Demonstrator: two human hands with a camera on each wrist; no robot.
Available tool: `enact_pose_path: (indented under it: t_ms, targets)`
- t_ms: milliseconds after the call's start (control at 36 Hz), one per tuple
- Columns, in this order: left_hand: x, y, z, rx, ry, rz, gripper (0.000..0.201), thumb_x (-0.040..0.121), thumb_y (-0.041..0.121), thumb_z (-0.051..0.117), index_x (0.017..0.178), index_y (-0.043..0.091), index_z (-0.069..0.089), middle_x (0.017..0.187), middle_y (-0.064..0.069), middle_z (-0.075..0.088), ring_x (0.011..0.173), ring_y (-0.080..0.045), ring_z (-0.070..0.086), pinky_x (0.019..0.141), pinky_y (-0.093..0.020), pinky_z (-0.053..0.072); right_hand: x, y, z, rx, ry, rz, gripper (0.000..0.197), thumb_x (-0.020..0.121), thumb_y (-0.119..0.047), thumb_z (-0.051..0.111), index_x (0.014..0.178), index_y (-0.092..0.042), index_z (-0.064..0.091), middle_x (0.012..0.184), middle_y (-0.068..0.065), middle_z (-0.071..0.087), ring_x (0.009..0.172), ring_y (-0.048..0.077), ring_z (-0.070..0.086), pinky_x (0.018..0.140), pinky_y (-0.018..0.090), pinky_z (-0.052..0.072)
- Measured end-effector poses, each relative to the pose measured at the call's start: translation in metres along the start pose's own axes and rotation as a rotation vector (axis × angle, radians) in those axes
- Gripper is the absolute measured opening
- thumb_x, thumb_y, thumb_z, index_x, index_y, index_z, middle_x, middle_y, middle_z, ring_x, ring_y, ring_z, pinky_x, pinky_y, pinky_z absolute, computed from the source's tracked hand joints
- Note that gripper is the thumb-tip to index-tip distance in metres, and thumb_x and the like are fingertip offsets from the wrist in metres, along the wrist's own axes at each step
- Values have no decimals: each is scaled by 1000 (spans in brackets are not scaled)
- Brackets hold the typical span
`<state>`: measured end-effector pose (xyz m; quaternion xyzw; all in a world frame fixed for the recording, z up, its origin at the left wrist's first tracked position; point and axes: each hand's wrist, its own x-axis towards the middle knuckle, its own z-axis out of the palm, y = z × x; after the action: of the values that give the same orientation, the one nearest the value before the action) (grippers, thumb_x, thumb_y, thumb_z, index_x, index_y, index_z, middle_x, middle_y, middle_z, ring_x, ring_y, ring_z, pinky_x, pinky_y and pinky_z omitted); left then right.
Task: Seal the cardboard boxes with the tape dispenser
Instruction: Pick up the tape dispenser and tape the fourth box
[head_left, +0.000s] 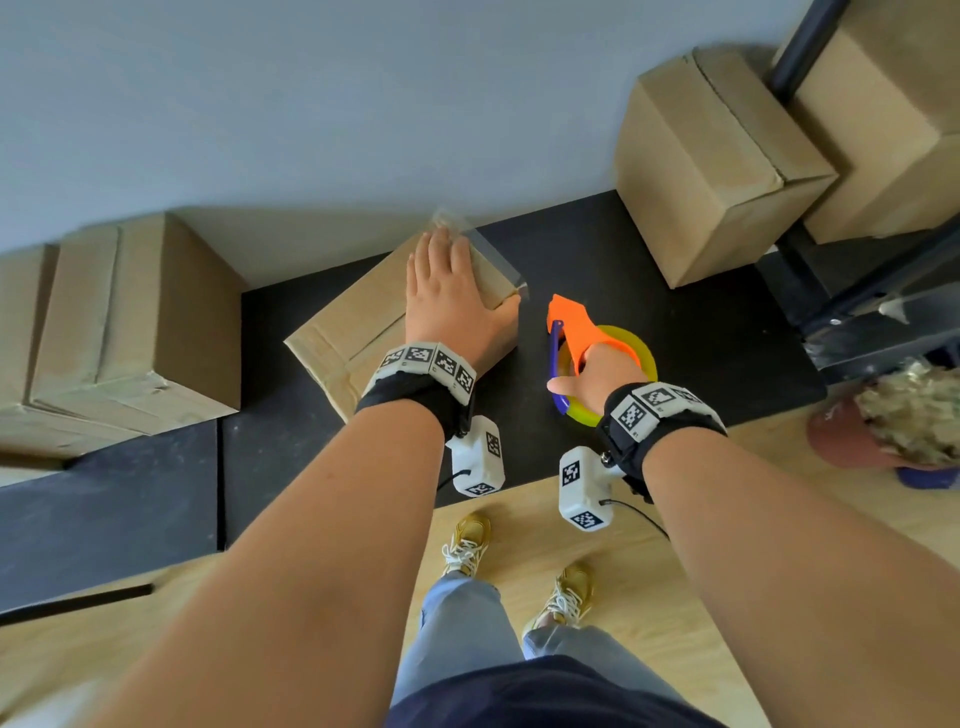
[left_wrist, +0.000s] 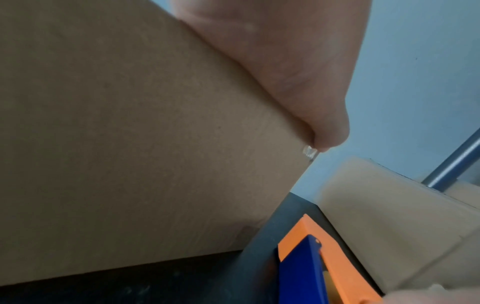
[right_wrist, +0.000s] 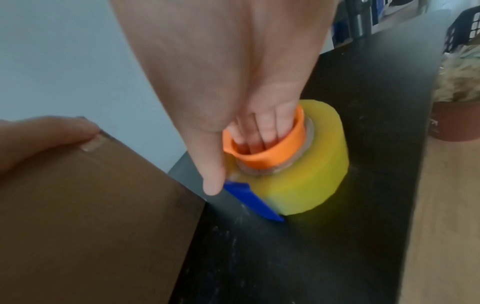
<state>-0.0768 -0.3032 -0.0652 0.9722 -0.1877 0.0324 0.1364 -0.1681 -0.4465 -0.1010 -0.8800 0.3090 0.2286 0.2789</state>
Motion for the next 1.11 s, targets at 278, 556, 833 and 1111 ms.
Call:
enact_pose_path:
  t_ms: [278, 556, 833, 1111]
  targets:
    - [-19, 8, -9, 115, 25, 123, 45, 85, 48, 49, 119, 19, 53, 121, -1, 51, 111, -23, 44, 98, -37, 34, -22, -4, -44, 204, 276, -94, 25, 96, -14, 50, 118, -13, 62, 119, 8, 64, 110, 28, 60, 87, 31, 44]
    - [-64, -5, -18, 122, 47, 185, 52, 63, 16, 60, 115, 22, 61, 105, -6, 53, 96, -30, 50, 82, -40, 42, -42, -29, -50, 287, 278, -317, 37, 99, -9, 42, 131, -18, 59, 133, 5, 59, 122, 23, 55, 99, 32, 41]
    - [-95, -50, -39, 100, -108, 197, 75, 75, -4, 57, 140, 31, 41, 111, -7, 40, 99, -26, 39, 65, -37, 48, -58, -64, -28, 256, 245, -372, 45, 101, -11, 41, 143, -23, 49, 149, 1, 46, 134, 23, 45, 110, 37, 36]
    - [-107, -111, -54, -5, -78, 106, 69, 79, -5, 55, 140, 27, 46, 132, -5, 40, 126, -24, 32, 86, -35, 47, -75, -100, 1, 156, 166, -318, 46, 95, -4, 38, 135, -19, 55, 134, 5, 60, 124, 28, 54, 103, 41, 45]
